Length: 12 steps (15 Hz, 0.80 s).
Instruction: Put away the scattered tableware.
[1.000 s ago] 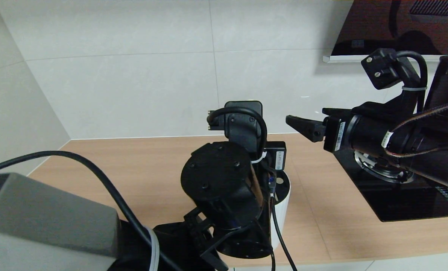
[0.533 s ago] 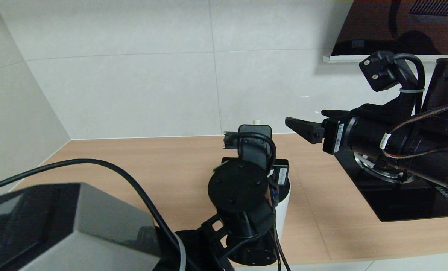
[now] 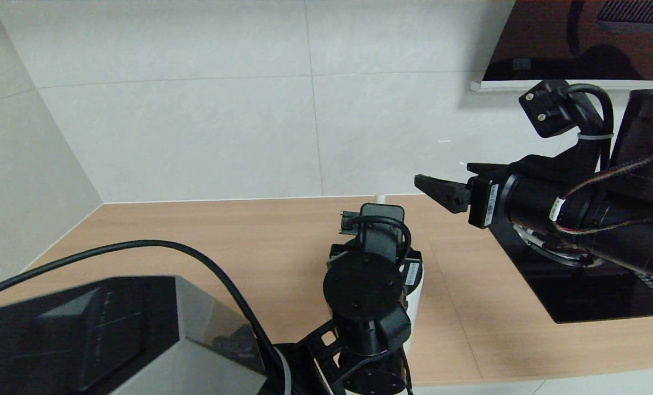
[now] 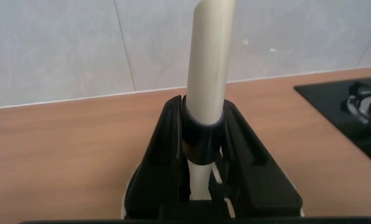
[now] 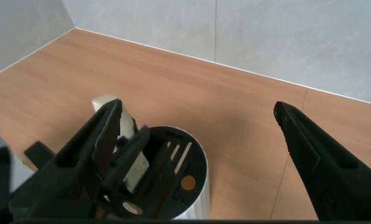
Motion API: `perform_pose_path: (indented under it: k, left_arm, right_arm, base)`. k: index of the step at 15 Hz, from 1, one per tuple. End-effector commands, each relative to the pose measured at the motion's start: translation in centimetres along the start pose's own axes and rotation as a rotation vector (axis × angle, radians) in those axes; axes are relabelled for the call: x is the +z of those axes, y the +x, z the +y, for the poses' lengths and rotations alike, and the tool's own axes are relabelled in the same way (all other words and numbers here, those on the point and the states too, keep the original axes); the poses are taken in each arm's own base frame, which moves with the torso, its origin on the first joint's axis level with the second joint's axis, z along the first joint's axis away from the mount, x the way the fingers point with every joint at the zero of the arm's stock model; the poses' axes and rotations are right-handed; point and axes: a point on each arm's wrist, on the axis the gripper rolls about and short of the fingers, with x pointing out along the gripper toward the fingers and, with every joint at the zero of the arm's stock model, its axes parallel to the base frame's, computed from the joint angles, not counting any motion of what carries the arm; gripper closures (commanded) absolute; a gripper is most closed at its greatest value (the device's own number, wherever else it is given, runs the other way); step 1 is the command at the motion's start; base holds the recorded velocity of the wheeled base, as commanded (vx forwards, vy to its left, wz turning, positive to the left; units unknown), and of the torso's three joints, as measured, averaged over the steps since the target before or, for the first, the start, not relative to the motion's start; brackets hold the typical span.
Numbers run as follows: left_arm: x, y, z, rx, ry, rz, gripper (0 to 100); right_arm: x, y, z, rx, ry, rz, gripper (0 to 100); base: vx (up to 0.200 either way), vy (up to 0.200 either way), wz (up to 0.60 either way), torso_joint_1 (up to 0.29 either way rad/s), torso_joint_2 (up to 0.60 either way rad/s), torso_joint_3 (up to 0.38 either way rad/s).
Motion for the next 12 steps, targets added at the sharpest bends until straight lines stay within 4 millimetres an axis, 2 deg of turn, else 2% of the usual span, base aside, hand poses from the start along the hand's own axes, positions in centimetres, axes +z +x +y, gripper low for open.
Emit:
perform_pose_path:
  k: [1,6,7,12]
  left_arm:
    - [-0.47,-0.07,0.03,-0.002,0.014,0.010,100]
    - [-0.69,-0.07,0.00,-0.003,0.019,0.014,100]
    - [-0.69,-0.07,0.00,-0.003,0.019,0.014,0]
    - [-0.69,-0.07,0.00,-0.003,0.019,0.014,0]
  right_arm:
    - [-0.09,0.10,0.02,0.001,-0.001,0.003,0]
    - [-0.16,0.09,0.02,0.001,-0.001,0.005,0]
    - [-0.12,0.05,0.01,0.001,-0.001,0.003,0]
    - [-0.17,0.05,0.01,0.001,-0.001,0.005,0]
  base:
    - [0.000,0.000,0.00,0.000,0.00,0.000]
    - [0.000,0.000,0.00,0.000,0.00,0.000]
    - [0.000,0.000,0.00,0.000,0.00,0.000]
    - [0.000,0.000,0.00,0.000,0.00,0.000]
